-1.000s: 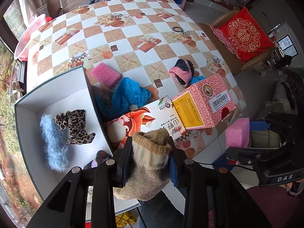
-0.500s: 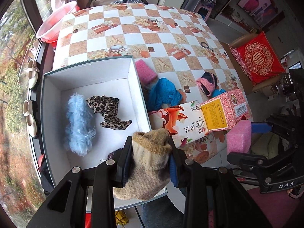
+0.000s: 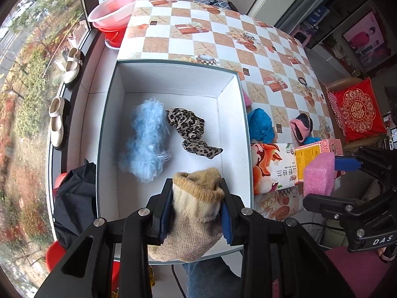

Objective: Organize soft objects
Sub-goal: 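Carry the beige sock and pink sponge over the white box with both grippers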

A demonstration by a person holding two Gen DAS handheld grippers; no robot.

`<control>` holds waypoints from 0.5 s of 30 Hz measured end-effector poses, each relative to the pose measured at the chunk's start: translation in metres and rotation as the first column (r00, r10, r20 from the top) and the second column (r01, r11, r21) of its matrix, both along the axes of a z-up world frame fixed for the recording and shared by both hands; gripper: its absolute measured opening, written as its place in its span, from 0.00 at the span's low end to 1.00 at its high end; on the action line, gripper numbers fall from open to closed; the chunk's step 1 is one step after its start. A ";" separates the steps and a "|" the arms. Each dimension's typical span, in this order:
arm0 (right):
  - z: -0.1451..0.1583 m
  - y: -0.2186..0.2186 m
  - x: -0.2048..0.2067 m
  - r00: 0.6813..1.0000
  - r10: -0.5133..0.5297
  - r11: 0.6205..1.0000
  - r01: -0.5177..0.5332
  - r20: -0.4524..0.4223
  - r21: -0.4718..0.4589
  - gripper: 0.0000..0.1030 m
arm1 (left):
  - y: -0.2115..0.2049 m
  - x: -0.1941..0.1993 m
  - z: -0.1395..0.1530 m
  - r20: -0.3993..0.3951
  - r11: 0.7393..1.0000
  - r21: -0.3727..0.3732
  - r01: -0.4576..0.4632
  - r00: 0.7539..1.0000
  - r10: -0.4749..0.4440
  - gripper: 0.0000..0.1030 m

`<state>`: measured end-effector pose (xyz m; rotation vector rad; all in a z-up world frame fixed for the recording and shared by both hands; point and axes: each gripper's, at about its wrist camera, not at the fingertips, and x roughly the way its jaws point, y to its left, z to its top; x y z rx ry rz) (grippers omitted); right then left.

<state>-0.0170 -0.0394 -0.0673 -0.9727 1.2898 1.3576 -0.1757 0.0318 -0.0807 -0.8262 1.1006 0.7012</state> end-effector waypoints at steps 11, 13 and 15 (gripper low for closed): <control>0.000 0.032 -0.027 0.996 0.089 0.996 -0.089 -0.003 0.009 0.72 | 0.015 -0.021 -0.006 -0.006 0.996 -0.012 -0.089 0.996 0.089 0.35; -0.002 0.038 -0.028 0.996 0.088 0.996 -0.088 -0.007 0.003 0.72 | 0.016 -0.024 -0.008 -0.011 0.995 -0.018 -0.099 0.995 0.099 0.35; -0.004 0.043 -0.029 0.996 0.085 0.996 -0.085 -0.013 0.001 0.72 | 0.018 -0.026 -0.011 -0.017 0.994 -0.027 -0.107 0.994 0.107 0.35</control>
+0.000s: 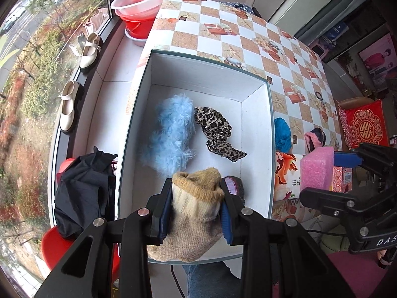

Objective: Organize soft objects
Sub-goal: 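Carry the beige sock and pink sponge over the white box with both grippers, then open both grippers to drop the sock and sponge into the box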

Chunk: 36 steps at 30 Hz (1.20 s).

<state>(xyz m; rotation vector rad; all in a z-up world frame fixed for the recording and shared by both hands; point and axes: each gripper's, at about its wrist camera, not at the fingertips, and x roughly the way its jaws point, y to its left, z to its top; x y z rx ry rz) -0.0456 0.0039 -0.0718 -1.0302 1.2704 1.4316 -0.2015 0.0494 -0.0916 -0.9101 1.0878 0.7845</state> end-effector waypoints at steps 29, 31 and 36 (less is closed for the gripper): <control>-0.013 0.055 -0.014 1.000 0.020 0.999 -0.021 0.009 0.024 0.72 | 0.011 0.015 -0.031 -0.072 0.999 -0.032 -0.020 0.997 0.018 0.35; -0.014 0.057 -0.014 1.000 0.022 0.999 -0.023 0.014 0.023 0.72 | 0.013 0.017 -0.032 -0.077 0.999 -0.032 -0.021 0.997 0.019 0.36; -0.015 0.064 -0.013 0.999 0.022 0.999 -0.023 0.027 0.032 0.72 | 0.015 0.021 -0.034 -0.083 0.999 -0.030 -0.021 0.996 0.019 0.38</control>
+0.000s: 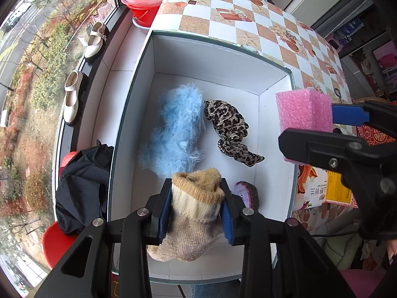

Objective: Organize soft objects
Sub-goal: 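Open both grippers to drop the sock and sponge into the box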

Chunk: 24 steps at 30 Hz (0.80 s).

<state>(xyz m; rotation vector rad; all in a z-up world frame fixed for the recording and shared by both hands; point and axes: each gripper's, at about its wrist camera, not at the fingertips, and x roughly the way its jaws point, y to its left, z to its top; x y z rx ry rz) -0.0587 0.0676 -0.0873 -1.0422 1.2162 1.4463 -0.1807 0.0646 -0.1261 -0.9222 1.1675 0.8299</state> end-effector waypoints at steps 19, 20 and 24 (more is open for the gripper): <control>0.008 0.005 0.019 0.998 -0.051 0.998 0.049 0.041 0.051 0.99 | 0.000 0.002 -0.010 -0.029 0.999 -0.028 -0.043 0.999 0.042 0.89; 0.008 0.005 0.020 0.998 -0.053 0.998 0.051 0.043 0.048 0.99 | -0.001 0.002 -0.010 -0.024 0.999 -0.028 -0.044 0.999 0.044 0.89; 0.006 0.000 0.025 0.997 -0.063 0.998 0.061 0.035 0.035 0.99 | 0.000 0.006 -0.007 -0.012 0.999 -0.030 -0.031 0.999 0.031 0.89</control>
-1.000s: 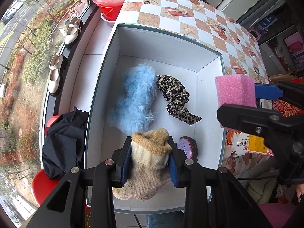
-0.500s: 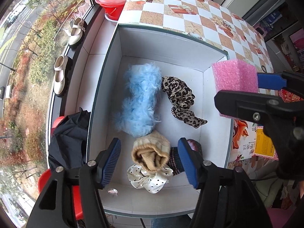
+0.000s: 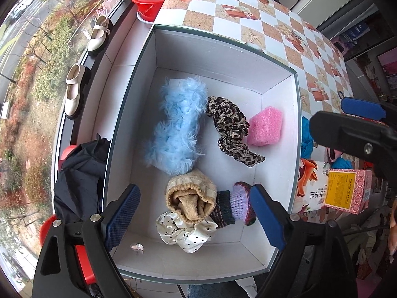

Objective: Organize soft objects
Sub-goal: 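Open both grippers to drop the sock and sponge into the box, then withdraw both grippers from the box back over the table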

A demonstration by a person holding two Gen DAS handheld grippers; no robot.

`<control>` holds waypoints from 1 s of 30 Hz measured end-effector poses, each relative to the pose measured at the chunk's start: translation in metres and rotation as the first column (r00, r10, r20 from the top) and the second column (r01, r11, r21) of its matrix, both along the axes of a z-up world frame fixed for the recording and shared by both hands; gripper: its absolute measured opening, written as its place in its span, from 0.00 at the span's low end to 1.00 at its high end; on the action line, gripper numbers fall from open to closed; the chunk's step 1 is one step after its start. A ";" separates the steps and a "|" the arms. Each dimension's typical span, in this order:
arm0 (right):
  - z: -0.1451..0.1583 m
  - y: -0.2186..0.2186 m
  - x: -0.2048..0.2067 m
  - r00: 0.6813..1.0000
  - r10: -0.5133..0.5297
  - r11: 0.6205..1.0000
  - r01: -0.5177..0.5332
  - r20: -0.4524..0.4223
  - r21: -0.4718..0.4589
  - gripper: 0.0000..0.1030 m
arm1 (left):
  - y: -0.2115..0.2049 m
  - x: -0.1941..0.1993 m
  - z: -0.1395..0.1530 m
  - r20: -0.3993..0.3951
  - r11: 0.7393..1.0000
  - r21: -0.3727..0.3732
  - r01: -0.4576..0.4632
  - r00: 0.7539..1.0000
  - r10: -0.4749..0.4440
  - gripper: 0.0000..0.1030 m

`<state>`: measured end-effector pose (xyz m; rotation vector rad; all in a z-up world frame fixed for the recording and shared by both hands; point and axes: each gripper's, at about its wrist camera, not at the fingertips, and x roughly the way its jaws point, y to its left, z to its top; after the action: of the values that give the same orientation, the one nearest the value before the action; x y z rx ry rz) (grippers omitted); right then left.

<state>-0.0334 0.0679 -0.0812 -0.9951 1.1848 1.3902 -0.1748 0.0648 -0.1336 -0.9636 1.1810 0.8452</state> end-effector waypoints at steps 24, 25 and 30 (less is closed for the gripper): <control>0.009 -0.020 -0.013 0.999 0.036 0.998 -0.036 -0.005 -0.041 0.99 | -0.012 0.008 0.013 -0.037 0.996 -0.056 0.066 0.997 -0.068 0.89; 0.010 -0.021 -0.012 0.999 0.034 0.999 -0.034 -0.006 -0.040 0.99 | -0.013 0.009 0.014 -0.038 0.996 -0.054 0.067 0.997 -0.069 0.89; 0.018 -0.025 -0.005 1.000 0.022 0.999 -0.022 -0.010 -0.032 0.99 | -0.015 0.014 0.018 -0.031 0.996 -0.055 0.074 0.997 -0.076 0.89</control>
<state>-0.0387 0.0432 -0.0632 -1.0279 1.2100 1.3985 -0.1606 0.0502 -0.1160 -0.9458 1.2663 0.7756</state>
